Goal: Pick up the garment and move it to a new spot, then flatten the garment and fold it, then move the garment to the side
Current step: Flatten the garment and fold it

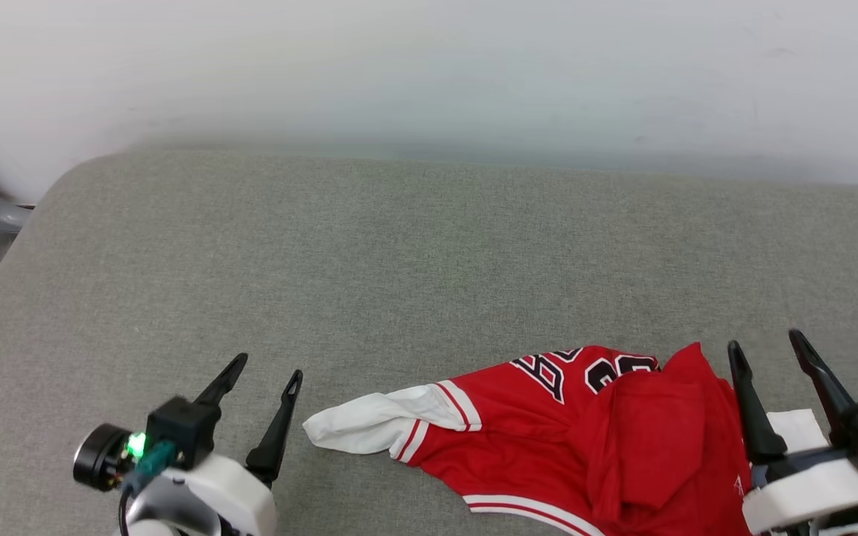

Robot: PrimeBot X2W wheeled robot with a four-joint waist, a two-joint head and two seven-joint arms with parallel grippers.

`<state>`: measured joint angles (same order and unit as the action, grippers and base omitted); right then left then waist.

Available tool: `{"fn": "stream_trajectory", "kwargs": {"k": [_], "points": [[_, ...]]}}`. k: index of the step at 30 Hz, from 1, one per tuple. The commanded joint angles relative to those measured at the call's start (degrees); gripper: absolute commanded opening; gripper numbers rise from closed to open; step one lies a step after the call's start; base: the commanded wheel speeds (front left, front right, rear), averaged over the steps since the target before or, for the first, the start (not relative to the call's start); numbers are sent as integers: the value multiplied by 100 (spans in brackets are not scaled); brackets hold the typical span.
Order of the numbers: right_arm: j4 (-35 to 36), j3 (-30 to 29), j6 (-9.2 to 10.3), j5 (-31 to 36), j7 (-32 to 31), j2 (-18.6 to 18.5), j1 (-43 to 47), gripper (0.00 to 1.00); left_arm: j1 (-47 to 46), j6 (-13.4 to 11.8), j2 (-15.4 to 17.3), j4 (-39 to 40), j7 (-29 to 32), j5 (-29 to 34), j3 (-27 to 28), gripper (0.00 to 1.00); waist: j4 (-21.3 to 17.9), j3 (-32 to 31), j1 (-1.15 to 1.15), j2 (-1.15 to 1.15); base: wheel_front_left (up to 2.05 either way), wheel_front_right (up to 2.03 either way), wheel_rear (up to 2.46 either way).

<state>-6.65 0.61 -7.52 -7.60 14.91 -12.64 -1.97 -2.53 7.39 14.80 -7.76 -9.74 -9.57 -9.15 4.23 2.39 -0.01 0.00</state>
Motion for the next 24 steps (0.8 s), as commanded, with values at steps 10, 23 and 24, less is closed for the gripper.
{"fn": "stream_trajectory", "kwargs": {"k": [10, 23, 24], "points": [[568, -559, 7, 369, -66, 500, 565, 100, -943, 4, 1637, 882, 2696, -2301, -1277, 100, -113, 162, 1, 0, 0, 0, 0], [680, -556, 6, 534, -43, 673, 237, 100, -1792, 5, 2498, 1062, 4895, -3574, -2396, 100, -474, 635, 1, 0, 0, 0, 0], [684, -551, 6, 541, -43, 687, 211, 100, -1853, 5, 2537, 1019, 4923, -3562, -2470, 100, -508, 681, 1, 0, 0, 0, 0]]}}
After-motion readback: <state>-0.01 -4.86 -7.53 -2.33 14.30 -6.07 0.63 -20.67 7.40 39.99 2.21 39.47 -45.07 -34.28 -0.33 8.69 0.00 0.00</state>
